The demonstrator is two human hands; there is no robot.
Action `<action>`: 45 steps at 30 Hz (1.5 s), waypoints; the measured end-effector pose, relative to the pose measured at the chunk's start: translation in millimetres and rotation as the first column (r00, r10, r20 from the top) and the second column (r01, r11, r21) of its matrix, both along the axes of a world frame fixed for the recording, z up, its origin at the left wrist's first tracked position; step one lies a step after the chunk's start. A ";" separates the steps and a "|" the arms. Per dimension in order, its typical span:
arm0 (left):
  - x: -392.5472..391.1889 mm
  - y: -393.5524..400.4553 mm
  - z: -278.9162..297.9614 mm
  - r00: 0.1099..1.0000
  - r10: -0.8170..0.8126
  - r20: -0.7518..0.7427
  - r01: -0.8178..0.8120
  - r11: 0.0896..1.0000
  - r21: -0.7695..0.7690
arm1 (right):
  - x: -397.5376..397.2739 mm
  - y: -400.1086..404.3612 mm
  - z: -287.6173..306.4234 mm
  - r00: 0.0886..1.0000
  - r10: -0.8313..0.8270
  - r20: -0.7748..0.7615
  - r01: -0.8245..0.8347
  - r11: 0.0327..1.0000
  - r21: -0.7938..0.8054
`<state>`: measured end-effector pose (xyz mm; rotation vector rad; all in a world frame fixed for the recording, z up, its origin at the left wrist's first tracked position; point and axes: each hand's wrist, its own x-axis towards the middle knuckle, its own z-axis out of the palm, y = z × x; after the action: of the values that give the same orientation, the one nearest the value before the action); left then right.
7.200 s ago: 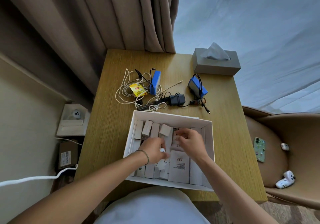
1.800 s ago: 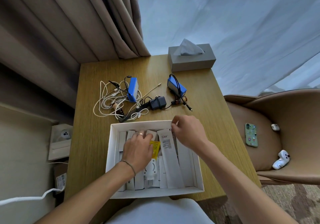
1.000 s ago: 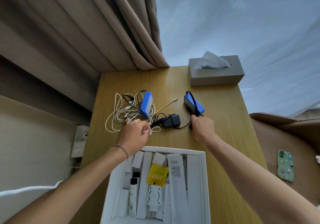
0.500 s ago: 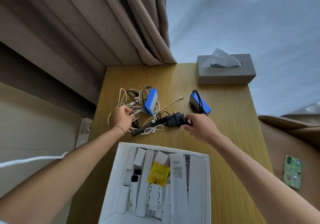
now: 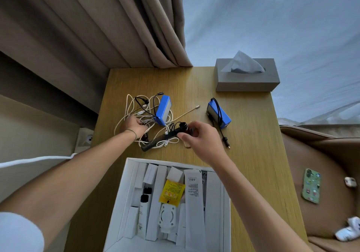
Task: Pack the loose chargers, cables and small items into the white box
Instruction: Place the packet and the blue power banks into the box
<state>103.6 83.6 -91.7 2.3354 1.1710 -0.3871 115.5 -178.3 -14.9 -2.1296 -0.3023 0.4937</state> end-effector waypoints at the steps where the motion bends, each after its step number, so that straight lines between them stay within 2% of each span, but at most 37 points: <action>1: -0.9 0.4 0.3 0.999 0.020 0.030 -0.020 1.000 -0.006 | -8.0 0.0 1.7 0.999 -0.031 -0.017 0.031 0.999 0.041; 4: -6.9 2.8 3.1 0.985 0.075 0.155 -0.067 0.996 -0.052 | -30.8 -4.1 6.0 0.995 -0.067 -0.072 0.076 0.988 0.133; 7: -14.9 6.8 9.7 0.962 0.080 0.262 -0.069 0.996 -0.051 | -48.6 -9.7 7.5 0.993 -0.073 -0.095 0.084 0.989 0.122; 11: -29.7 12.2 26.3 0.922 0.108 0.372 -0.092 0.994 -0.063 | -72.0 -11.9 10.7 0.982 -0.082 -0.168 0.113 0.976 0.186; 13: -38.6 13.8 34.7 0.882 0.157 0.444 -0.115 0.986 -0.121 | -82.0 -12.2 11.2 0.979 -0.074 -0.189 0.105 0.982 0.160; 17: -61.7 9.8 47.5 0.798 0.287 0.530 -0.114 0.935 -0.335 | -98.2 -12.1 5.2 0.975 -0.045 -0.218 0.060 0.996 0.063; 19: -74.0 3.4 55.5 0.753 0.404 0.520 -0.120 0.861 -0.495 | -107.4 -11.8 -3.5 0.974 -0.002 -0.228 -0.011 0.999 -0.052; 23: -99.6 -13.7 81.2 0.685 0.629 0.367 -0.073 0.560 -0.825 | -124.5 -15.9 -26.6 0.962 0.095 -0.257 -0.169 0.944 -0.285; 25: -112.3 -23.3 94.3 0.695 0.641 0.325 -0.001 0.453 -0.891 | -131.1 -19.6 -36.3 0.946 0.120 -0.302 -0.229 0.905 -0.358; 28: -128.5 -38.6 111.9 0.758 0.597 0.264 0.083 0.313 -0.946 | -141.5 -22.1 -46.3 0.914 0.169 -0.369 -0.328 0.843 -0.427; 30: -137.3 -50.0 118.8 0.807 0.538 0.244 0.115 0.261 -0.958 | -148.2 -23.4 -51.1 0.893 0.180 -0.413 -0.366 0.825 -0.432; 34: -151.2 -76.5 118.5 0.876 0.401 0.267 0.126 0.345 -0.930 | -160.5 -27.3 -63.6 0.853 0.199 -0.483 -0.438 0.776 -0.454; 41: -168.7 -114.1 84.8 0.973 0.186 0.139 0.028 0.501 -0.865 | -181.2 -24.9 -65.7 0.913 0.326 -0.244 -0.402 0.628 -0.666; 45: -173.0 -130.1 59.6 0.991 -0.052 0.120 0.123 0.684 -0.719 | -179.3 -30.3 -56.5 0.943 0.259 -0.209 -0.331 0.663 -0.671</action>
<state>-69.4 -46.5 -32.1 1.6714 0.6686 -0.6392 -63.8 -208.6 -71.4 -2.8018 -0.4674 1.0362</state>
